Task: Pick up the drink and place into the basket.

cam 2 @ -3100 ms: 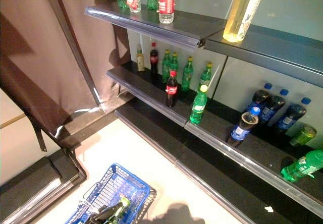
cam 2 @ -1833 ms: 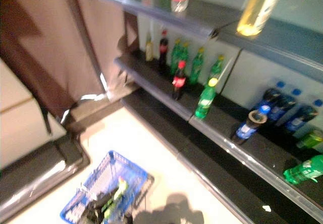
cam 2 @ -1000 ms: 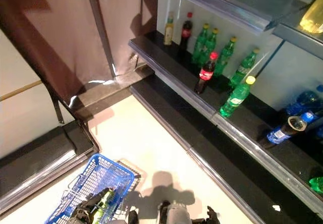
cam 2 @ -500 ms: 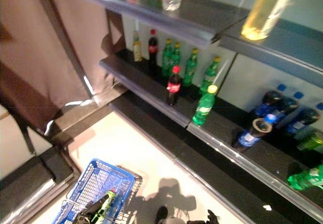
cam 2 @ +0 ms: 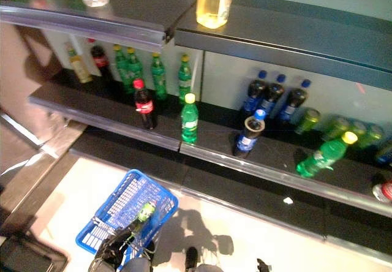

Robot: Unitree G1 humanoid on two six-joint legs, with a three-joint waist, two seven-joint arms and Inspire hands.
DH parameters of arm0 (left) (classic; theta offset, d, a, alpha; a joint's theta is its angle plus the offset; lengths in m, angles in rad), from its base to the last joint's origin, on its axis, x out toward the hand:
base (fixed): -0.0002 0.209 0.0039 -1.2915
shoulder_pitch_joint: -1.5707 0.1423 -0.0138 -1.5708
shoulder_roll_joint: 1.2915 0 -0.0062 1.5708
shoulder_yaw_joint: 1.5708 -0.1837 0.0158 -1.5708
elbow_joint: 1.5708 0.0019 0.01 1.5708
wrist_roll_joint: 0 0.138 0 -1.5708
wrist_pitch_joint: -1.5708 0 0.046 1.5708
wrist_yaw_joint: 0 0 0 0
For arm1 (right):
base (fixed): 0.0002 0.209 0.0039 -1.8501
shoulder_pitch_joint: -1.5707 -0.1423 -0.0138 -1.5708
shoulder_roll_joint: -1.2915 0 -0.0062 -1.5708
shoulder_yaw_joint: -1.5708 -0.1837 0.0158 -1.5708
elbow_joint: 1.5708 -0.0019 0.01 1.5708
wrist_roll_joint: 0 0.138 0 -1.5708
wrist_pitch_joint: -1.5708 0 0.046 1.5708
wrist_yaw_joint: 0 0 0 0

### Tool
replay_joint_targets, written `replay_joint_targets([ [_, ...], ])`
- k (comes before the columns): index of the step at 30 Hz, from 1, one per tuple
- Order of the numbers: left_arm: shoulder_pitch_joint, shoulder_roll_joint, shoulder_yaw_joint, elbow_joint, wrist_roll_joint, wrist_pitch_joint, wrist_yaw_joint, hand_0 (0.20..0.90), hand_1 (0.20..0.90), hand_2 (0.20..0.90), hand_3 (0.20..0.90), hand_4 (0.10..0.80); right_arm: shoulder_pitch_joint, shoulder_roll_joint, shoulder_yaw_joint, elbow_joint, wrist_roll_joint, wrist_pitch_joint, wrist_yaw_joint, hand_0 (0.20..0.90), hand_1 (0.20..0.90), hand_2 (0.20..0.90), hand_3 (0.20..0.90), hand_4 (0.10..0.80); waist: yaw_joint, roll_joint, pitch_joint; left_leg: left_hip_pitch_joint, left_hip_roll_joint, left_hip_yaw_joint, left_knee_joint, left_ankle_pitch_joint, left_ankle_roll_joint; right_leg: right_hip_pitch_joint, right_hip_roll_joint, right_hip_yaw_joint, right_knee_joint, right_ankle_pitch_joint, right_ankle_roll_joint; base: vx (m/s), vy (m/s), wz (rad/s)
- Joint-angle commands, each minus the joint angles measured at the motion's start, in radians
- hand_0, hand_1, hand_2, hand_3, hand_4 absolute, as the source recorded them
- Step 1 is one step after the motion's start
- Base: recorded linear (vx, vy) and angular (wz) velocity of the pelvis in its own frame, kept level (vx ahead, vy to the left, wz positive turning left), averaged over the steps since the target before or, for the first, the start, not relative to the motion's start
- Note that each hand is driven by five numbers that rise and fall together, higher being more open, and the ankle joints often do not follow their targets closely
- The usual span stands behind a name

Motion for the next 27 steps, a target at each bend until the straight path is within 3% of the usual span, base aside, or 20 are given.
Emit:
replay_joint_targets([
  [1, 0.079, 0.039, 0.025, -0.046, -0.087, -0.073, 0.007, 0.3, 0.3, 0.3, 0.2, 0.1, -0.001, 0.009, 0.007, -0.018, -0.052, -0.051, -0.029, 0.9, 0.9, 0.9, 0.9, 0.8, 0.03, -0.026, 0.003, 0.016, -0.058, 0.003, -0.017, -0.015, 0.027, 0.021, -0.101, 0.091, 0.072, -0.059, 0.145, 0.122, 0.16, 0.12],
  [6, 0.071, 0.063, 0.043, -0.047, -0.124, -0.067, -0.017, 0.3, 0.3, 0.3, 0.2, 0.1, -0.018, 0.006, 0.062, -0.058, -0.134, -0.067, -0.11, 0.9, 0.9, 0.9, 0.9, 0.8, 0.059, -0.023, 0.019, 0.008, -0.082, -0.004, 0.002, -0.037, 0.043, 0.013, -0.138, 0.065, 0.08, -0.049, 0.161, 0.037, 0.089, 0.32],
  [10, 0.081, 0.071, 0.047, -0.068, -0.13, -0.045, 0.007, 0.3, 0.3, 0.3, 0.2, 0.1, -0.04, -0.026, 0.143, -0.22, -0.193, -0.041, -0.142, 0.9, 0.9, 0.9, 0.9, 0.8, 0.085, -0.028, 0.037, -0.001, -0.097, -0.004, 0.017, -0.052, 0.056, 0.018, -0.167, 0.046, 0.068, -0.033, 0.179, -0.01, 0.02, 0.05],
  [15, 0.132, 0.086, 0.058, -0.132, -0.117, -0.037, 0.038, 0.3, 0.3, 0.3, 0.2, 0.1, -0.037, -0.073, 0.204, -0.482, -0.214, 0.013, -0.091, 0.9, 0.9, 0.9, 0.9, 0.8, 0.117, -0.033, 0.053, 0.013, -0.083, 0.032, 0.008, -0.051, 0.071, -0.005, -0.192, -0.046, 0.165, -0.043, 0.205, -0.036, -0.035, 0.19],
  [16, 0.133, 0.095, 0.062, -0.153, -0.13, -0.04, 0.05, 0.3, 0.3, 0.3, 0.2, 0.1, -0.042, -0.084, 0.22, -0.522, -0.223, 0.011, -0.083, 0.9, 0.9, 0.9, 0.9, 0.8, 0.121, -0.035, 0.057, 0.014, -0.076, 0.035, 0.001, -0.048, 0.074, -0.017, -0.2, -0.047, 0.186, -0.041, 0.215, -0.143, -0.174, -0.07],
  [17, 0.121, 0.107, 0.056, -0.17, -0.149, -0.042, 0.063, 0.3, 0.3, 0.3, 0.2, 0.1, -0.05, -0.097, 0.236, -0.562, -0.226, 0.005, -0.08, 0.9, 0.9, 0.9, 0.9, 0.8, 0.117, -0.038, 0.061, 0.003, -0.07, 0.022, 0.001, -0.047, 0.077, -0.028, -0.197, -0.014, 0.184, -0.048, 0.213, -0.182, -0.226, -0.1],
  [19, 0.103, 0.117, 0.04, -0.186, -0.176, -0.047, 0.076, 0.3, 0.3, 0.3, 0.2, 0.1, -0.06, -0.12, 0.252, -0.604, -0.228, -0.019, -0.068, 0.9, 0.9, 0.9, 0.9, 0.8, 0.113, -0.046, 0.064, -0.012, -0.066, 0.001, 0.014, -0.05, 0.07, -0.028, -0.185, 0.01, 0.149, -0.05, 0.198, -0.125, -0.223, 0.08],
  [24, 0.139, 0.093, 0.003, -0.226, -0.14, -0.036, 0.113, 0.3, 0.3, 0.3, 0.2, 0.1, -0.052, -0.238, 0.276, -0.897, -0.245, -0.027, -0.009, 0.9, 0.9, 0.9, 0.9, 0.8, 0.124, -0.068, 0.046, -0.029, -0.037, -0.01, 0.025, -0.025, 0.024, 0.03, -0.17, -0.017, 0.064, -0.035, 0.18, -0.001, -0.138, 0.22],
  [27, 0.161, 0.082, -0.013, -0.23, -0.133, -0.038, 0.108, 0.3, 0.3, 0.3, 0.2, 0.1, -0.038, -0.287, 0.245, -1.056, -0.247, -0.078, 0.002, 0.9, 0.9, 0.9, 0.9, 0.8, 0.117, -0.07, 0.034, -0.017, -0.025, -0.019, 0.01, -0.018, 0.017, 0.031, -0.158, -0.021, 0.067, -0.041, 0.175, 0.017, -0.06, 0.14],
])
